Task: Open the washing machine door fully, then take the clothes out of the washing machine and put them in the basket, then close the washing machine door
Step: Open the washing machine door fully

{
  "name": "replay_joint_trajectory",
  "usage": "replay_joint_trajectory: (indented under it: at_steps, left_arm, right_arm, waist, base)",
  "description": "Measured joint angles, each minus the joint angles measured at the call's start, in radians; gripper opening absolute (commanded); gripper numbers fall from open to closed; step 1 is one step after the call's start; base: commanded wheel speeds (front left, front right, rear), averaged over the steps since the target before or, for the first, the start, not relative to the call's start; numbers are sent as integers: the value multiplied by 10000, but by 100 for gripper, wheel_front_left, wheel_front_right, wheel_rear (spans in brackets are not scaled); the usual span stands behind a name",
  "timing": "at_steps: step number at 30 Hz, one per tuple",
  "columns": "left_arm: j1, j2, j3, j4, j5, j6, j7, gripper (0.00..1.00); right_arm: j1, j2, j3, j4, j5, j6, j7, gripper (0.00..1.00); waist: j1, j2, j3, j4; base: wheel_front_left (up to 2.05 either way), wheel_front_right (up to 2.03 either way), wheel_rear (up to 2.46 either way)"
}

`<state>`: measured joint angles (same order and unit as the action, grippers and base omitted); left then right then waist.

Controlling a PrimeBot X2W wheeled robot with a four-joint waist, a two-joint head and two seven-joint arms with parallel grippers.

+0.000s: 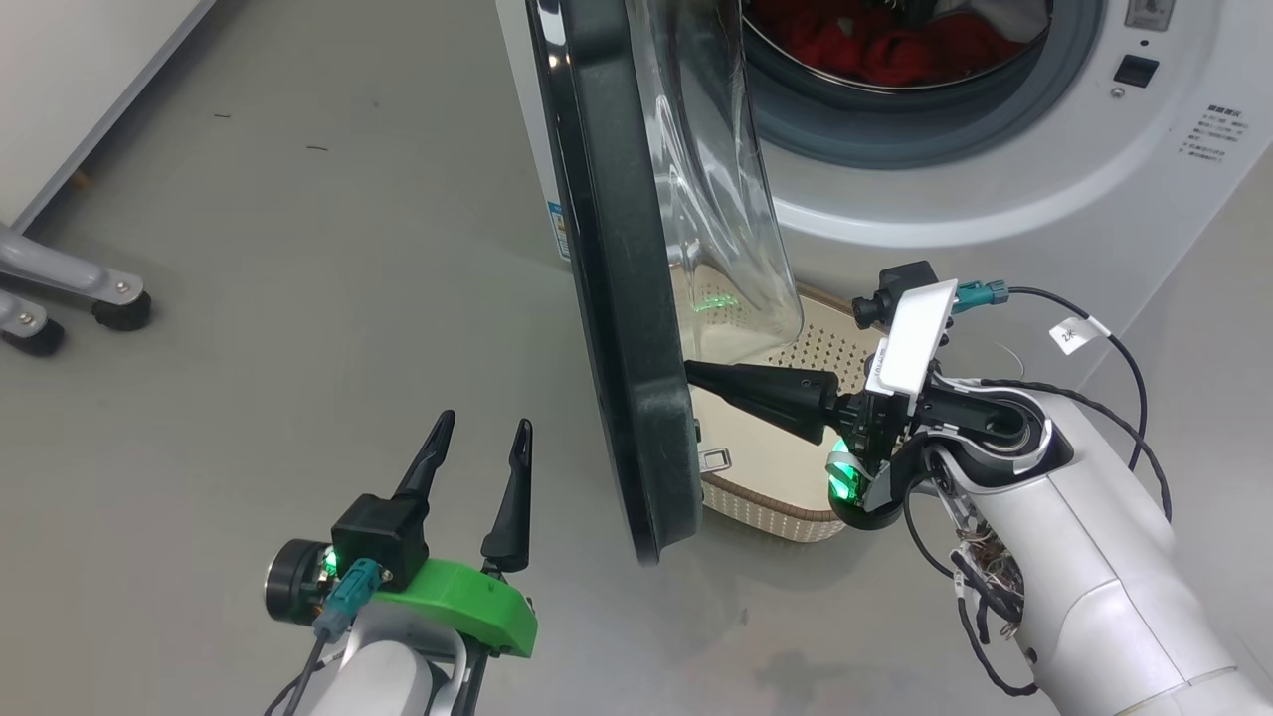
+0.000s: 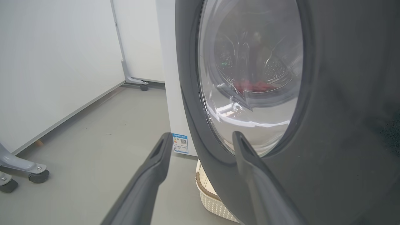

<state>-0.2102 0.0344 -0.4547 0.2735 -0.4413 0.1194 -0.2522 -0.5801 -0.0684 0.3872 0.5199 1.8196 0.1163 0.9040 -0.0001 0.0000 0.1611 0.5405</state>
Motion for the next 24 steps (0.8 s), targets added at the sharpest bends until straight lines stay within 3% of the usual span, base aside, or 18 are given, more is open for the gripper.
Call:
replay_joint_trajectory:
  at_steps: [13, 24]
  left_arm:
    - [23, -2, 44, -31, 0, 0, 0, 100]
    - [75, 0, 339, -134, 2, 0, 0, 100]
  right_arm:
    - [219, 6, 391, -313, 372, 52, -665, 0]
    - [848, 44, -518, -1348, 1091, 52, -1528, 0]
  waist:
    - [0, 0, -32, -5]
    - [0, 0, 1, -346]
  base:
    - [0, 0, 0]
    - [0, 0, 0]
